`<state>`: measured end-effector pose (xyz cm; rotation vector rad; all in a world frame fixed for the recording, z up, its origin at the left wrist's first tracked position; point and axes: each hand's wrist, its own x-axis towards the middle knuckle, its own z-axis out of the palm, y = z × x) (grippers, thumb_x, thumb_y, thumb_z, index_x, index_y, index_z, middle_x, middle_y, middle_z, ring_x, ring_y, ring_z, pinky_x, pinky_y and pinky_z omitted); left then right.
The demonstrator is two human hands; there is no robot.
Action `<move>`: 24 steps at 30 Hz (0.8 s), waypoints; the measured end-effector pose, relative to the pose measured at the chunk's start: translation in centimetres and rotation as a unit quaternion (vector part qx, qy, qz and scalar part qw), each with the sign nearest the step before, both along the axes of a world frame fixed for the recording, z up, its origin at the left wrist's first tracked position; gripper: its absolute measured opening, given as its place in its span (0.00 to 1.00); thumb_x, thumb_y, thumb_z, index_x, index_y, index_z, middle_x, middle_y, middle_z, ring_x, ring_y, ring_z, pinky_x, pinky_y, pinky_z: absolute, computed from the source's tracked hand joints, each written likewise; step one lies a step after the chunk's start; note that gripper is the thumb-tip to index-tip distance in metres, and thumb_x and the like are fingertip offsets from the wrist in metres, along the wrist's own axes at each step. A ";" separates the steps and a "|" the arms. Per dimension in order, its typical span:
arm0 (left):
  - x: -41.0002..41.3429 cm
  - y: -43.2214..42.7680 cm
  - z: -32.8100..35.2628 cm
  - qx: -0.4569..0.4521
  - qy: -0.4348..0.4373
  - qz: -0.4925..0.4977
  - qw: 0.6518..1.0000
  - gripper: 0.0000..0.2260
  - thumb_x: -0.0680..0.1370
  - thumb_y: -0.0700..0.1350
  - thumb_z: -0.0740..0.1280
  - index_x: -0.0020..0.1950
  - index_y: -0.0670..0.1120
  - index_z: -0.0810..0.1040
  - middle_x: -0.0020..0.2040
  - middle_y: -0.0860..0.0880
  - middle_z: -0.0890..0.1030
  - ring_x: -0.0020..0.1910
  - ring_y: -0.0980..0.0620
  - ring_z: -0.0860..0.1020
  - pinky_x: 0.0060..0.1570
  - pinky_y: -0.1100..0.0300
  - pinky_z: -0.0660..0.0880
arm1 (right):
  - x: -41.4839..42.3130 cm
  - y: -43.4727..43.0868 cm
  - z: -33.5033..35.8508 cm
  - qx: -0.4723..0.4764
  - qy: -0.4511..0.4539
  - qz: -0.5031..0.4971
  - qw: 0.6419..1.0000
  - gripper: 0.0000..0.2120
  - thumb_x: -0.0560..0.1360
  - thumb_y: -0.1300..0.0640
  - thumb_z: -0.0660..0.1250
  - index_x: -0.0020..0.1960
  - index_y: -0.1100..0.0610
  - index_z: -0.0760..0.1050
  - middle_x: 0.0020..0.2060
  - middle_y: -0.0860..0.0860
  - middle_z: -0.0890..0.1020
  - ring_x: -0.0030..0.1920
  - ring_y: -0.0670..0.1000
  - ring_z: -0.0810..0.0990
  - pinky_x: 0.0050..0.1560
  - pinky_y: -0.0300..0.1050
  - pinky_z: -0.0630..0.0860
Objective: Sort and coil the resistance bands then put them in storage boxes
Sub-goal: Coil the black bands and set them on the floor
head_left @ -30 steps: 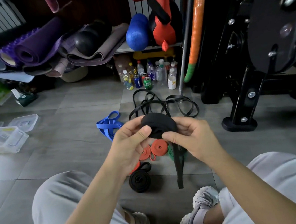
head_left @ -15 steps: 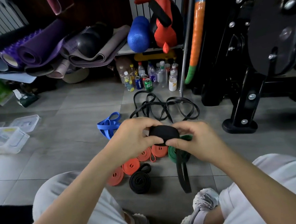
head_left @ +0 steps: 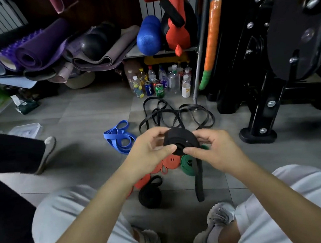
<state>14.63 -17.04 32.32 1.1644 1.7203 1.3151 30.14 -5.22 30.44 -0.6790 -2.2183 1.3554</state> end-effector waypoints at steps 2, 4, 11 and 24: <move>-0.3 0.0 0.3 -0.032 0.175 -0.032 0.984 0.20 0.70 0.42 0.74 0.60 0.54 0.74 0.57 0.54 0.77 0.56 0.58 0.76 0.50 0.57 0.78 | 0.1 -0.1 -0.4 0.063 -0.067 0.004 0.996 0.10 0.68 0.55 0.75 0.48 0.47 0.82 0.41 0.45 0.85 0.43 0.45 0.82 0.48 0.53 0.79; -0.1 0.1 0.5 -0.061 0.309 -0.077 0.946 0.20 0.70 0.47 0.74 0.60 0.55 0.75 0.55 0.56 0.77 0.52 0.58 0.77 0.48 0.59 0.76 | 0.1 -0.6 -0.8 0.114 -0.111 0.019 0.987 0.10 0.68 0.51 0.74 0.49 0.48 0.81 0.40 0.46 0.84 0.42 0.47 0.82 0.46 0.52 0.78; 0.7 -0.6 -0.8 -0.058 0.245 -0.037 0.967 0.10 0.71 0.44 0.73 0.50 0.56 0.80 0.41 0.63 0.79 0.44 0.61 0.78 0.42 0.72 0.73 | 0.7 -1.4 -2.0 0.085 -0.099 0.011 0.991 0.15 0.66 0.48 0.75 0.52 0.47 0.81 0.43 0.42 0.84 0.46 0.42 0.80 0.49 0.45 0.77; 1.5 -1.6 -2.9 -0.002 -0.208 0.069 0.976 0.14 0.71 0.40 0.69 0.57 0.44 0.77 0.52 0.40 0.82 0.52 0.36 0.80 0.53 0.41 0.77 | 1.0 -1.0 -1.7 -0.074 0.025 0.022 0.997 0.15 0.69 0.60 0.75 0.47 0.41 0.79 0.45 0.39 0.85 0.49 0.42 0.83 0.55 0.45 0.78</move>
